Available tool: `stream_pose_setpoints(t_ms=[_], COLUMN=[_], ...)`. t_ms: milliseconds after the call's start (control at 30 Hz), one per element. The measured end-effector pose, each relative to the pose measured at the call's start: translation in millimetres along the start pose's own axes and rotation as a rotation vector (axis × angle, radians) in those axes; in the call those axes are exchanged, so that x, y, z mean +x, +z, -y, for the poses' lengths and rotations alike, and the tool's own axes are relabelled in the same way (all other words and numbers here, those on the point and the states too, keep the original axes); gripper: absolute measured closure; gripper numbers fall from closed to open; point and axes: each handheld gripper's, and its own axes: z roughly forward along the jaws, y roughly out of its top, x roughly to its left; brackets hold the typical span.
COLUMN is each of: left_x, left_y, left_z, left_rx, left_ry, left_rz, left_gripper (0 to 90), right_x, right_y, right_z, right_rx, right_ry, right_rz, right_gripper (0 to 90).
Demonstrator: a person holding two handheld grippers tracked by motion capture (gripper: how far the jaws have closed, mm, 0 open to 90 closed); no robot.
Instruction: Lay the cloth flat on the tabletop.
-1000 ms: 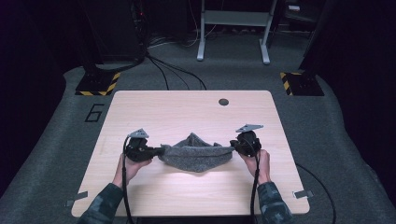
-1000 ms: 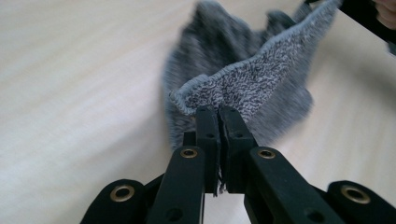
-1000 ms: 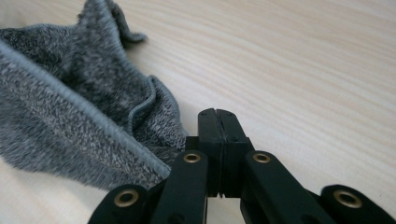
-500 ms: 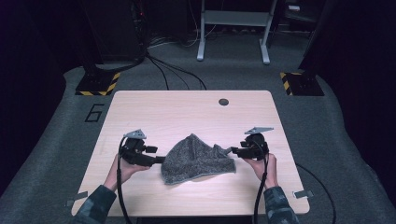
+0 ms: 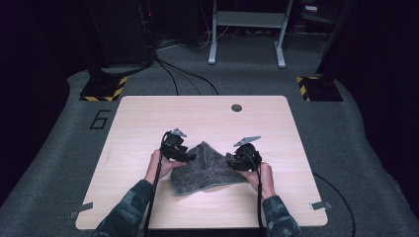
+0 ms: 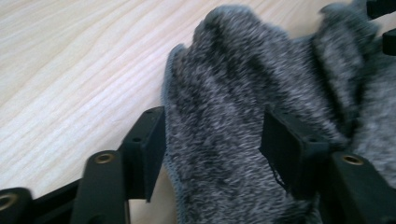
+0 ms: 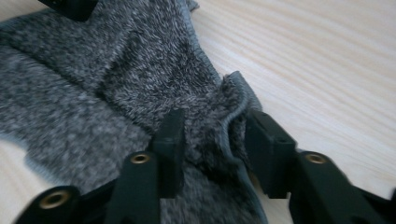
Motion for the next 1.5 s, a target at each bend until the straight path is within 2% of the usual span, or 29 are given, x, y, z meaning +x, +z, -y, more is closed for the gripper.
stream_pose_setpoints(t_ms=[67,133,167,300,400,467,500,567,767,900,967,1033,1067,1100,1167,1233,1300,1367,1500], left_x=[1.4,1.3,1.9,2.3,3.8,3.3,3.2,2.2,1.7,2.9,3.8,4.7,5.7,7.1,10.8,16.5,22.9,28.6,36.7], left_y=[2.6,4.9,6.2,14.3,13.9,13.1,12.6,9.9,3.5,-2.7,-5.5,-10.9,-15.1,-19.5,-27.8,-34.0,-36.0,-33.7,-21.0], left_z=[0.9,2.2,3.4,10.6,13.7,15.6,16.0,18.7,29.4,38.7,42.0,41.7,40.9,39.2,33.9,27.5,23.3,19.8,15.5], left_rx=[0.013,0.028,0.042,0.061,0.042,0.037,0.037,0.042,0.014,0.002,-0.004,-0.010,-0.028,-0.049,-0.080,-0.113,-0.115,-0.116,-0.074], left_ry=[-0.003,-0.005,0.008,-0.002,-0.028,-0.044,-0.038,-0.040,-0.074,-0.088,-0.090,-0.108,-0.113,-0.122,-0.147,-0.166,-0.178,-0.192,-0.204], left_rz=[-0.005,-0.003,-0.002,-0.016,-0.020,-0.025,-0.030,-0.034,-0.048,-0.033,-0.019,-0.013,-0.015,-0.018,-0.034,-0.057,-0.064,-0.081,-0.092], left_gripper=[53.4,63.5,68.5,81.9,89.4,89.9,89.9,89.9,89.9,89.7,85.9,66.9,60.4,55.0,44.7,41.1,38.2,36.7,36.3], right_x=[1.9,4.6,4.2,2.3,0.0,-2.9,-3.3,-5.4,-12.0,-15.0,-16.8,-18.4,-20.2,-23.2,-30.3,-36.0,-38.9,-43.0,-44.4], right_y=[9.4,11.6,11.9,6.5,-0.4,-5.8,-9.6,-16.9,-31.3,-41.5,-45.9,-49.0,-50.3,-53.2,-58.8,-63.3,-62.5,-54.1,-31.9], right_z=[-1.1,-0.2,0.4,3.7,6.1,8.0,9.3,12.6,24.4,38.6,49.5,59.5,61.3,62.3,58.7,49.8,37.7,24.5,8.8], right_rx=[0.018,0.011,0.015,0.002,-0.007,-0.018,-0.031,-0.039,-0.067,-0.065,-0.063,-0.052,-0.062,-0.063,-0.085,-0.109,-0.120,-0.114,-0.067], right_ry=[-0.007,-0.016,-0.013,-0.016,-0.015,-0.009,0.003,-0.001,0.041,0.063,0.076,0.088,0.097,0.108,0.134,0.139,0.150,0.154,0.150], right_rz=[0.004,0.024,0.017,0.042,0.055,0.058,0.063,0.064,0.075,0.080,0.068,0.057,0.053,0.048,0.049,0.049,0.050,0.050,0.044], right_gripper=[73.4,83.3,85.7,88.5,88.7,88.7,88.7,88.6,88.4,87.9,84.3,74.3,70.6,62.7,55.3,49.7,48.2,47.1,46.5])
